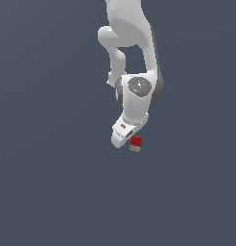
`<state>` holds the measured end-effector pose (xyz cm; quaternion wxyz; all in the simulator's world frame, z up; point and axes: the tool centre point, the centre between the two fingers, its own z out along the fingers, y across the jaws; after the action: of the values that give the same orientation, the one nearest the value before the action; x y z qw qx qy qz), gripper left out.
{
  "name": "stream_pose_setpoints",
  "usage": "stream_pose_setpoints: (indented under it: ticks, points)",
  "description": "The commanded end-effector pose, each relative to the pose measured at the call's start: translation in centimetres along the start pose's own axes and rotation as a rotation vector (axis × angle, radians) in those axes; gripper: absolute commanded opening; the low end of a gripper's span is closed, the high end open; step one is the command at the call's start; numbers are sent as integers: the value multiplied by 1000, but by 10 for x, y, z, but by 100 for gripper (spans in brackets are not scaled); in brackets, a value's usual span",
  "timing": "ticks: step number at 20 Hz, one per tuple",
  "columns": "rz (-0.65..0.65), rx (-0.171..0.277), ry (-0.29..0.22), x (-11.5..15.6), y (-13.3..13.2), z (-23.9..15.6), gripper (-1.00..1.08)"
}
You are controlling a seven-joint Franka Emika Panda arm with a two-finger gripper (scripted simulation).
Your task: Pick up the object and move it to a goal position.
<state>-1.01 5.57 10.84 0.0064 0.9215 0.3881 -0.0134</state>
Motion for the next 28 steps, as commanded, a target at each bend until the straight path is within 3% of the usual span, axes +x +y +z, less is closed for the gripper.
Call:
stream_pose_setpoints:
  ticks: [1, 15, 28]
  points:
    - [-81, -1, 4, 3, -4, 4, 100]
    - [-450, -5, 24, 20, -25, 21, 100]
    - [-525, -6, 29, 23, -30, 26, 100]
